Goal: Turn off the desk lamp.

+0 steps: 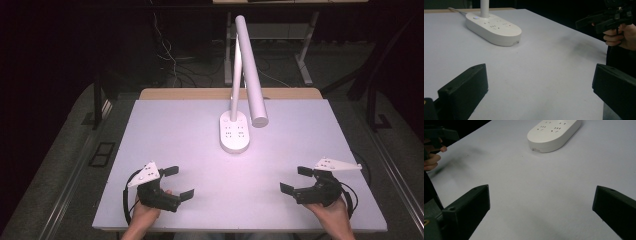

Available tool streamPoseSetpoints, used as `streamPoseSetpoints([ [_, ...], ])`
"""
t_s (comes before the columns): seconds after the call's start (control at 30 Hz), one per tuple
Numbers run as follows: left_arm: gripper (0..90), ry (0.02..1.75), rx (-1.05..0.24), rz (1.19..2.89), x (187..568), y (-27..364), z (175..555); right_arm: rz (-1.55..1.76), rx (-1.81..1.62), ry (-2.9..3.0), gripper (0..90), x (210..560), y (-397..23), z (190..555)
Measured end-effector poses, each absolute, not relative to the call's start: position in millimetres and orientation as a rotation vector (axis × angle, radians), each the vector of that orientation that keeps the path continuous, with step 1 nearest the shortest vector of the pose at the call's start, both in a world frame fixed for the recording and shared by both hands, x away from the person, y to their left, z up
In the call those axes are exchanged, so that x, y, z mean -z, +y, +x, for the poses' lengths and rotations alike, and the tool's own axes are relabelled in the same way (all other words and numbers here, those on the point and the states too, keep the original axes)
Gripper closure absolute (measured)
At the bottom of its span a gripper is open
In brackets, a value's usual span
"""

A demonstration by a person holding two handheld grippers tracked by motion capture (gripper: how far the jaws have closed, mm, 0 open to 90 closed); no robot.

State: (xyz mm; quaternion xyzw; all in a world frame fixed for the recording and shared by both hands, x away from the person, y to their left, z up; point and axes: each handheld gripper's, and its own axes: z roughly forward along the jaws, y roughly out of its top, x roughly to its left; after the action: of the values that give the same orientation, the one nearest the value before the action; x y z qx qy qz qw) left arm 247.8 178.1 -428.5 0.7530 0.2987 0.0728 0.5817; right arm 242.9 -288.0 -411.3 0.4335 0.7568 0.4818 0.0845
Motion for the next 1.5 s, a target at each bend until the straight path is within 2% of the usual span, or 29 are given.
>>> streamPoseSetpoints([
  [0.93,0.0,0.661,-0.165,1.773,428.1,172.6,245.4,1.316,-1.428,2.288,1.2,408.4,-289.1,239.8],
  [1.5,0.0,0.68,-0.185,1.771,427.8,176.5,243.9,1.334,-1.405,2.319,1.2,398.2,-290.6,252.3],
])
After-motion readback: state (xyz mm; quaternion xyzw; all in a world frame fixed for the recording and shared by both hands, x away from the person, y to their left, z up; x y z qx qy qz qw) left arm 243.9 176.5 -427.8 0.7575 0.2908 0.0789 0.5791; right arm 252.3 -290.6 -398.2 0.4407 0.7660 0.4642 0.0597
